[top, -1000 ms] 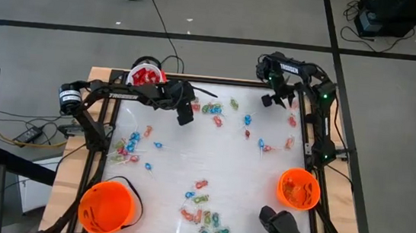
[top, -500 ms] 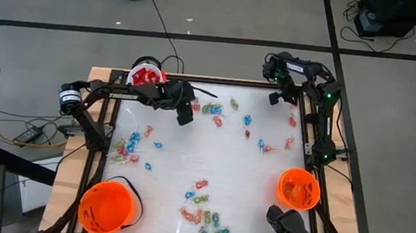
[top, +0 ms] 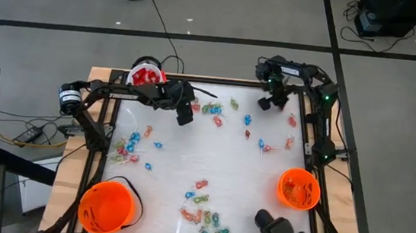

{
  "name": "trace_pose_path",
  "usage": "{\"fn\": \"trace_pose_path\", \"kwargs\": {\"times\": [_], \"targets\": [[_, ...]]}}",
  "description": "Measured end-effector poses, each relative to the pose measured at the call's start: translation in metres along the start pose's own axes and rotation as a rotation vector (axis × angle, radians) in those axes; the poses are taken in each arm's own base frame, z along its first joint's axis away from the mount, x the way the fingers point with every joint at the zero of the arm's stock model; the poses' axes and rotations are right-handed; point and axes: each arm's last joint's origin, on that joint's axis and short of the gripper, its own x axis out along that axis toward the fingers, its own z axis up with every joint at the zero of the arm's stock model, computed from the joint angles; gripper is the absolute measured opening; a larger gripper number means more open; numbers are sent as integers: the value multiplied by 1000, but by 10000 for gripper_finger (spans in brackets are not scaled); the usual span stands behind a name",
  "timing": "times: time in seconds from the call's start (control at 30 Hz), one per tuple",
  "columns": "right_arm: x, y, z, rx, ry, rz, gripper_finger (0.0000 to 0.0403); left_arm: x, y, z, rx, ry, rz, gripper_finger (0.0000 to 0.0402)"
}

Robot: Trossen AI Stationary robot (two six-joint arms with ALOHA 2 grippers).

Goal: Sort candy by brand, put in halloween buckets
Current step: Put the orange candy into the right orange bucket

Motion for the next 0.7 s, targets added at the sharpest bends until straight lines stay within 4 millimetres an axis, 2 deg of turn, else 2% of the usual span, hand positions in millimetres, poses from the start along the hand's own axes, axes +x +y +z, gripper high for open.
{"fn": "trace_pose_path", "kwargs": {"times": [0.17, 0.3, 0.47, 0.7], "targets": [[-21, 31, -21, -121, -68, 34, 16, 0, 0, 0, -1, -1, 0, 157], [-40, 47, -43, -111, -116, 60, 29, 0, 0, 0, -3, -1, 0, 157], [-53, 51, -55, -63, -213, -12, 61, 0, 0, -1, -1, 6, 0, 157], [-55, 50, -50, -17, -300, -66, 147, 0, 0, -4, 8, 42, -2, 157]]}}
